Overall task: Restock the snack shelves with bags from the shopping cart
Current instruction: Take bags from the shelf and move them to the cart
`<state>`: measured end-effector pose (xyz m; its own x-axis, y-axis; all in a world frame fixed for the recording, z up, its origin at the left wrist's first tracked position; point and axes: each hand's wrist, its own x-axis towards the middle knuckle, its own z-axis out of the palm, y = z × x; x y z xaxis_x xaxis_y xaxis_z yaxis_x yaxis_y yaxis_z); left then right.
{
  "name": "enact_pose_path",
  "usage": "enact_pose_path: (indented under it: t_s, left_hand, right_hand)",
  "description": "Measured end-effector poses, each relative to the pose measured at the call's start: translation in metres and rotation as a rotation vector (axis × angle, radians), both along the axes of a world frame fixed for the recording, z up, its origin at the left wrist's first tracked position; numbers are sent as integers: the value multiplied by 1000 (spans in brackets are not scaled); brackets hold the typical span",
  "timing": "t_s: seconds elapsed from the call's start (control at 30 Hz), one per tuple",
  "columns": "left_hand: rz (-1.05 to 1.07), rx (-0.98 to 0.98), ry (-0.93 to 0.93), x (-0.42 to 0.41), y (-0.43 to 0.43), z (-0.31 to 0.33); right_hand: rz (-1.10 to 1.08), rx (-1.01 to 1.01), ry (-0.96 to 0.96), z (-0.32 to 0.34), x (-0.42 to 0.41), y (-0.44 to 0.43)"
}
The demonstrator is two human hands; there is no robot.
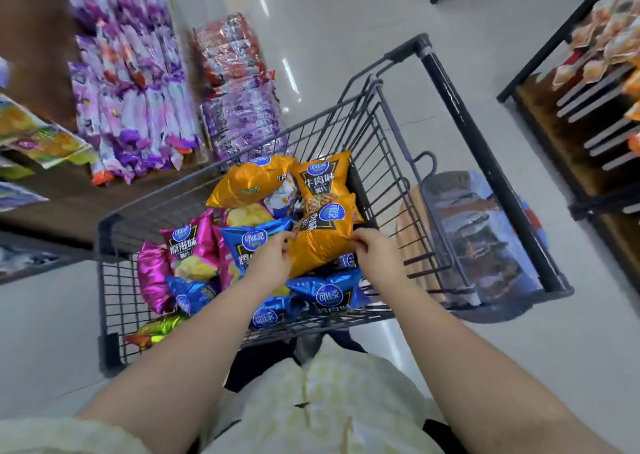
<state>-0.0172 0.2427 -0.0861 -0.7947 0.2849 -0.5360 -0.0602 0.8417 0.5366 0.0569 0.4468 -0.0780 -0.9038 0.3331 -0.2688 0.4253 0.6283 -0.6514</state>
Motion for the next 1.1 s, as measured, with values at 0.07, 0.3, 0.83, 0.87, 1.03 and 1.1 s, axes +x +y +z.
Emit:
enact_pose_path:
  t_s: [0.07, 0.3, 0.83, 0.87, 1.03, 1.1]
  left_hand:
    - [184, 138, -45, -1, -4, 9]
    - [498, 542, -172, 5, -39, 48]
    - [935, 1031, -394, 133, -171, 44]
    - [981, 1086, -399, 138, -181, 42]
    - [1217, 1203, -287, 150, -235, 43]
    - [1294, 1216, -243, 157, -266, 44]
  right_hand:
    - [14, -56, 103, 12, -5, 7]
    - [67, -406, 286, 71, -41, 18]
    - [277, -743, 118, 64, -90, -193]
    - [295, -737, 128, 65, -89, -208]
    - [385, -839, 155, 75, -91, -288]
    - [463, -928, -23, 79, -92, -325]
